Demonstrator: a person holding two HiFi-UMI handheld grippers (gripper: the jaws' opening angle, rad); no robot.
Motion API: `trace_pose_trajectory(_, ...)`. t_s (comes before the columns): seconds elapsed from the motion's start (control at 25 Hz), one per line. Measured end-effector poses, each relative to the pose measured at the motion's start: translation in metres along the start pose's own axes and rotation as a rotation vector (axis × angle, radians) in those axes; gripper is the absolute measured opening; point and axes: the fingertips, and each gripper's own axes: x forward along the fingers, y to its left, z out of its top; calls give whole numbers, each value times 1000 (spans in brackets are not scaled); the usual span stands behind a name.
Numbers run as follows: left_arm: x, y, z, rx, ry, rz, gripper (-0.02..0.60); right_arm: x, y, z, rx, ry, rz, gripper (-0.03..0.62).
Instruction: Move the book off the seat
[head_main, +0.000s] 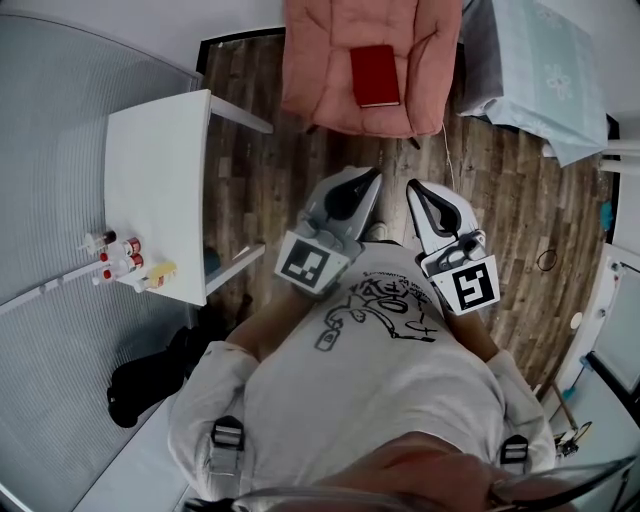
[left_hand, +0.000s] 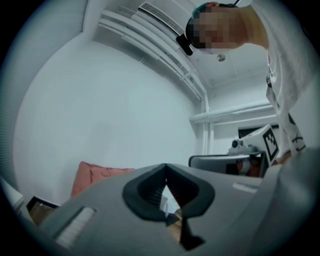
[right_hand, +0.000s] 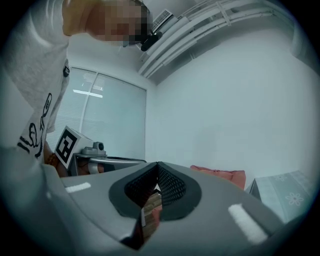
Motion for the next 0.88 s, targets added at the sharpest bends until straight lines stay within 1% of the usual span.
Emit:
trace_pose_trajectory(0.2, 20, 37, 3, -8, 7, -16, 0, 38, -17, 2, 1, 6, -8, 5)
trace_pose_trajectory(0.52, 52, 115, 11, -24, 16, -29, 0, 114, -46, 2, 1, 24, -23, 5)
trace_pose_trajectory(0.68, 61, 156, 14, -34, 23, -22, 2, 152, -57, 2, 4, 31, -27, 4)
trace_pose_trajectory(0.88, 65, 196, 14, -40, 36, -35, 1, 195, -62, 0, 8, 43, -32, 5)
